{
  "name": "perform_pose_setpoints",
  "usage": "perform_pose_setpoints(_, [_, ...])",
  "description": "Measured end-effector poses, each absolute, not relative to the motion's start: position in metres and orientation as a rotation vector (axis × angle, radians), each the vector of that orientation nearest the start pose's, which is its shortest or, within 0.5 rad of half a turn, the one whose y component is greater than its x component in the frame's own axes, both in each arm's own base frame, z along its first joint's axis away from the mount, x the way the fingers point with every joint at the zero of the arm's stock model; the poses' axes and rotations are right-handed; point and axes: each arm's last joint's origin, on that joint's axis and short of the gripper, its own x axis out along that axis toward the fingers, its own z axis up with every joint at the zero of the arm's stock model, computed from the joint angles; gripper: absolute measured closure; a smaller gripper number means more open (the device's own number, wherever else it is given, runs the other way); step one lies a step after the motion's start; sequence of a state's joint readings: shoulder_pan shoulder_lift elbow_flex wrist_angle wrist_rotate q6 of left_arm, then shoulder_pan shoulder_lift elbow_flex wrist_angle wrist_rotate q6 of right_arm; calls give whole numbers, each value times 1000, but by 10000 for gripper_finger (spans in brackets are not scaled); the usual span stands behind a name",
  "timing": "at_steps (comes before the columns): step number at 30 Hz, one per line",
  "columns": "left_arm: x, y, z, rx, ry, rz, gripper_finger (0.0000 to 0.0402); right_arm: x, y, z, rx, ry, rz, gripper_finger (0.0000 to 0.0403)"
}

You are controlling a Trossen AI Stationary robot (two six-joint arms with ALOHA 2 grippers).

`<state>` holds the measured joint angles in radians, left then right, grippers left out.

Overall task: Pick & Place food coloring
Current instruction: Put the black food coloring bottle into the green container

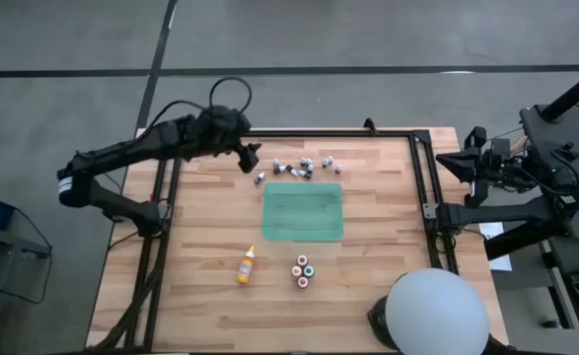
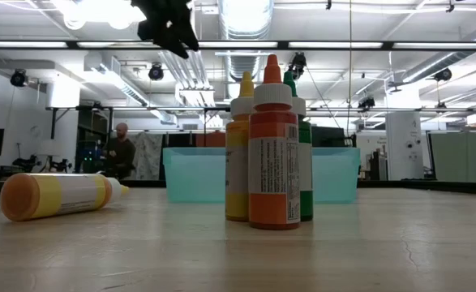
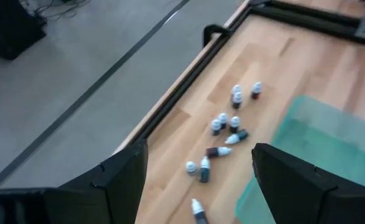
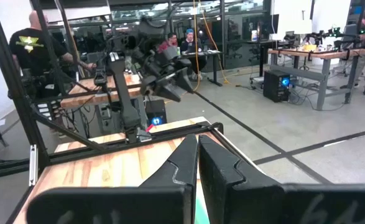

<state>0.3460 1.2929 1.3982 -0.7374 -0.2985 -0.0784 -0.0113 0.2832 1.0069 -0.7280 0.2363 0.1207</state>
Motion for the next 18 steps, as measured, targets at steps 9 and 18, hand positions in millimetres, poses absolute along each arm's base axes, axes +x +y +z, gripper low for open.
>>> perform_pose_setpoints(9, [276, 132, 376, -136, 726, 665, 142, 6, -7, 384, 121, -11, -247, 394])
perform_pose_setpoints(18, [298, 158, 348, -135, 850, 577, 142, 6, -7, 384, 121, -11, -248, 394])
